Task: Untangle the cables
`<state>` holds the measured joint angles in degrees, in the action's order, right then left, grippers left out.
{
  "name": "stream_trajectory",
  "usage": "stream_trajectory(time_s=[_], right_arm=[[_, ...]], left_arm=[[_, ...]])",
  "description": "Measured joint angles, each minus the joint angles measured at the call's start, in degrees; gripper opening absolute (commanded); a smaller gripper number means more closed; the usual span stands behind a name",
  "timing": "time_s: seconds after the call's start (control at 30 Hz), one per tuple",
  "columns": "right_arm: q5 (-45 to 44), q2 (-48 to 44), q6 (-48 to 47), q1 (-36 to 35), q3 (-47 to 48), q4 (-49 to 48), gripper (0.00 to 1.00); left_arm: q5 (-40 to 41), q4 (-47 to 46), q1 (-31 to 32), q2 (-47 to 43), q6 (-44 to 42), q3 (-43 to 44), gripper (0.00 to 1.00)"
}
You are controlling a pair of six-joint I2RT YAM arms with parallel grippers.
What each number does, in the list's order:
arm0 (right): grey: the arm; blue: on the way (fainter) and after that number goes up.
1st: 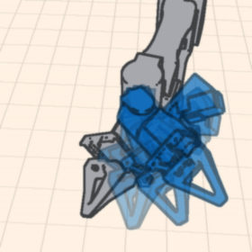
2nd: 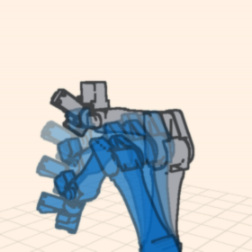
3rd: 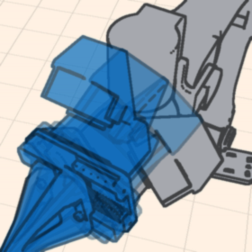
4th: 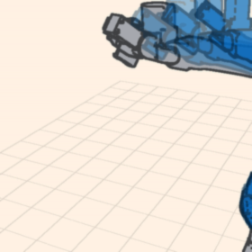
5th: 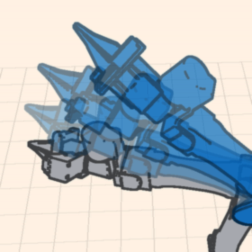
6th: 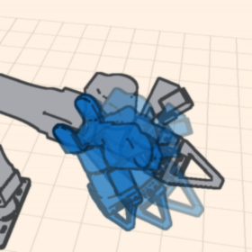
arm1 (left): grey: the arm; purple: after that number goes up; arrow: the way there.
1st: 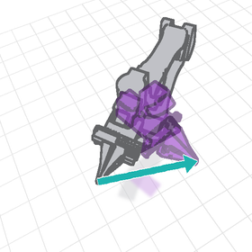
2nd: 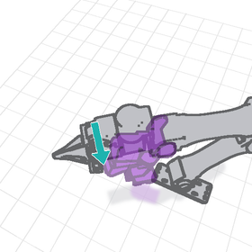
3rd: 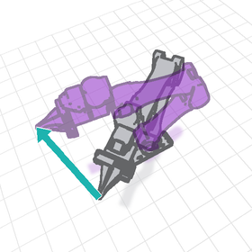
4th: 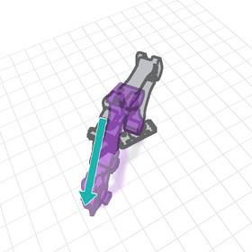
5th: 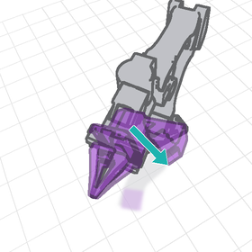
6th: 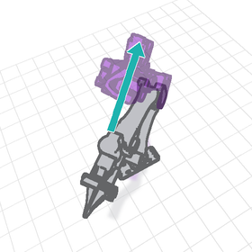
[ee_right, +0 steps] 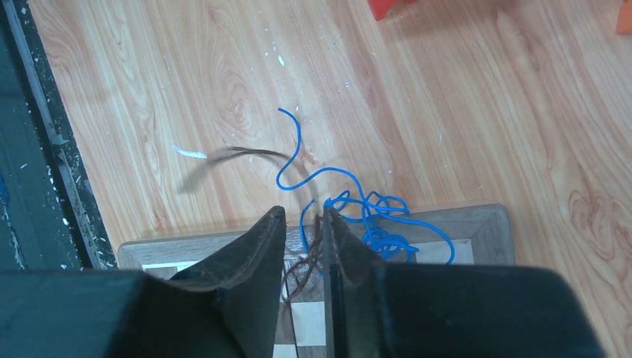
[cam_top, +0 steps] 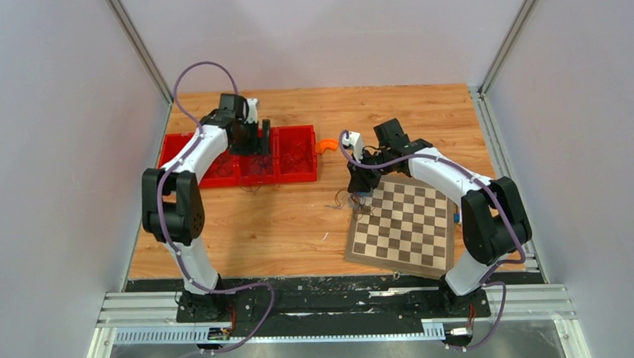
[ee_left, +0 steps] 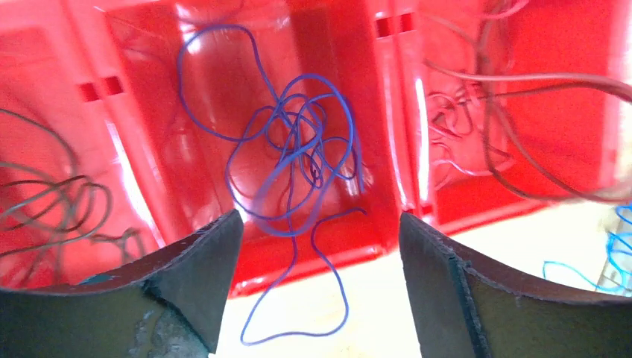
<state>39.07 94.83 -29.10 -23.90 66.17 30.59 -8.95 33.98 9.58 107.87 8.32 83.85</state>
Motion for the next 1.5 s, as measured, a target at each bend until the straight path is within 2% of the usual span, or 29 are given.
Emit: stream_trajectory(time_s=[0.07, 0.13, 0.3, 0.43, 0.67, 0.83, 0.9, 1.1, 1.33, 1.37, 1.5], right_arm=[[-0.02, 0.0, 0.0, 0.11, 0.35, 0.02, 0.27], [-0.02, 0.0, -0.07, 0.26, 0.83, 0.02, 0.31], [-1.46, 0.04, -1.51, 0.66, 2.25, 0.5, 0.53], [-4.13, 1.44, -3.1, 0.74, 4.15, 1.81, 0.56], [-10.29, 7.69, -3.43, 0.74, 7.3, 3.67, 0.55], [-12.5, 9.16, -4.61, 1.49, 7.26, 6.99, 0.66], [-12.5, 8.63, -5.09, 1.79, 6.82, 7.76, 0.68], [-11.69, 4.15, -5.29, 3.13, 6.19, 11.43, 0.6], [-9.33, 1.2, -3.93, 4.28, 6.1, 12.46, 0.56], [-9.14, 1.81, -3.72, 4.31, 6.12, 12.44, 0.51], [-9.03, 6.08, -2.84, 4.59, 6.29, 12.5, 0.16]], left_arm=[[0.02, 0.83, 0.02, -3.74, -0.31, 0.11, 0.97], [-0.02, 2.01, 0.0, -7.41, -0.87, 0.85, 1.0], [-0.7, 3.58, -0.17, -14.16, -2.36, 4.52, 1.0], [-3.28, 4.22, -0.83, -17.99, -4.59, 4.68, 1.0], [-12.2, 1.38, -1.11, -25.7, -9.38, -1.36, 1.0], [-16.33, 0.68, -1.07, -26.25, -11.39, -1.57, 1.0], [-17.07, 0.44, -1.09, -26.25, -11.61, -1.99, 1.0], [-18.69, -0.61, -1.09, -26.25, -11.45, -3.98, 1.0], [-21.14, -3.43, -1.09, -26.23, -10.38, -5.4, 1.0], [-21.27, -3.74, -1.09, -26.23, -10.21, -5.4, 1.0], [-21.66, -4.07, -1.11, -26.1, -10.01, -5.01, 1.0]])
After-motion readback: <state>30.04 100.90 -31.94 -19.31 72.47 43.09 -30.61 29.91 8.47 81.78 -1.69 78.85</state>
